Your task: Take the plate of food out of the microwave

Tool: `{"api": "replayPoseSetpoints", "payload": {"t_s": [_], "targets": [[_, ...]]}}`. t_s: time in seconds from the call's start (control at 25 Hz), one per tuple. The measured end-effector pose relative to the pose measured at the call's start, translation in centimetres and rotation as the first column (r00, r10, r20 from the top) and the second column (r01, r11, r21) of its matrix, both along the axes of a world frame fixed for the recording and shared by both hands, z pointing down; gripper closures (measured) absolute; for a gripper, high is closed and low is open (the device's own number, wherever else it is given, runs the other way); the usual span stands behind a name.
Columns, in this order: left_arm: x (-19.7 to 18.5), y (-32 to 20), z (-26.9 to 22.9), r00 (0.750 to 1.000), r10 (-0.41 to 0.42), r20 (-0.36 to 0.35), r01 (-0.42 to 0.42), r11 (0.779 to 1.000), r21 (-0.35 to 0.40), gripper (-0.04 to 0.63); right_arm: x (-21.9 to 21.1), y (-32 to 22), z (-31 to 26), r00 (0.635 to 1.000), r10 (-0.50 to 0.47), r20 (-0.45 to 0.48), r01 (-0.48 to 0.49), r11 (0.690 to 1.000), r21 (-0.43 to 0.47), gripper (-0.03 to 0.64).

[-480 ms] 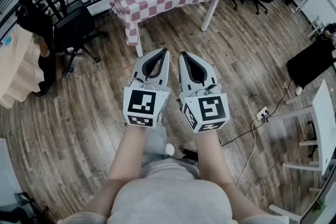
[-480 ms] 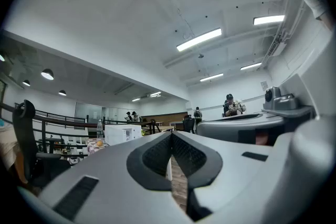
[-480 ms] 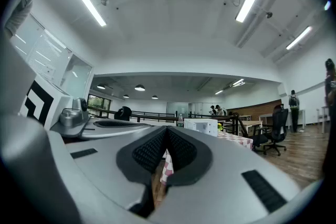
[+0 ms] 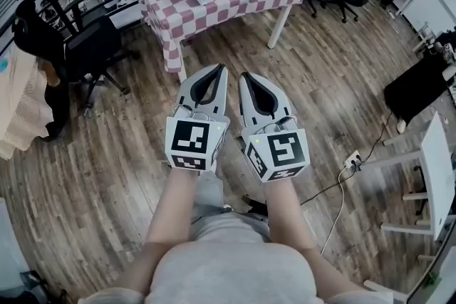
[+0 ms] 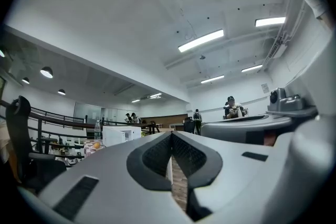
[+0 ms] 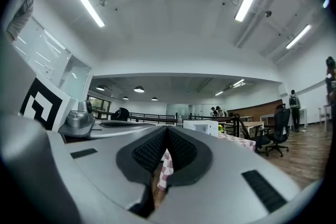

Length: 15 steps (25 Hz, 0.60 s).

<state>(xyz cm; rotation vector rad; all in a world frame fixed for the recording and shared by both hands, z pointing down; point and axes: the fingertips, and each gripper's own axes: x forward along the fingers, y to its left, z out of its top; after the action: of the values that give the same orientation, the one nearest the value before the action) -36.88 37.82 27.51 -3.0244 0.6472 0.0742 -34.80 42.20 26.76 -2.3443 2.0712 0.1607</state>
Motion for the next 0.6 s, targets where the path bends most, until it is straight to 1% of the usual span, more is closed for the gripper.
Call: {"api": "replayPoseSetpoints", "payload": {"t_s": [0.2,0.4,0.6], "targets": [[2.0,-2.6,0.0,1.000,0.008,0.002,-0.008,1.000,0.004,0.594,2.3,-2.7,0.5,1.000,0.004,0.018,-0.004,1.000,-0.017,0.594],[3.6,-6.3,0.0,1.000,0.004,0.009,-0.004,1.000,-0.002,0.594,4.0,-6.6,0.9,0.999,-0.010,0.038,0.011,0.999,-0.036,0.594],[5.5,-9.7,0.2,1.000,0.025,0.014,-0.025,1.000,-0.007,0.594,5.5,-10.5,1.5,0.999,-0.010,0.049,0.013,0.999,-0.053,0.594]]}}
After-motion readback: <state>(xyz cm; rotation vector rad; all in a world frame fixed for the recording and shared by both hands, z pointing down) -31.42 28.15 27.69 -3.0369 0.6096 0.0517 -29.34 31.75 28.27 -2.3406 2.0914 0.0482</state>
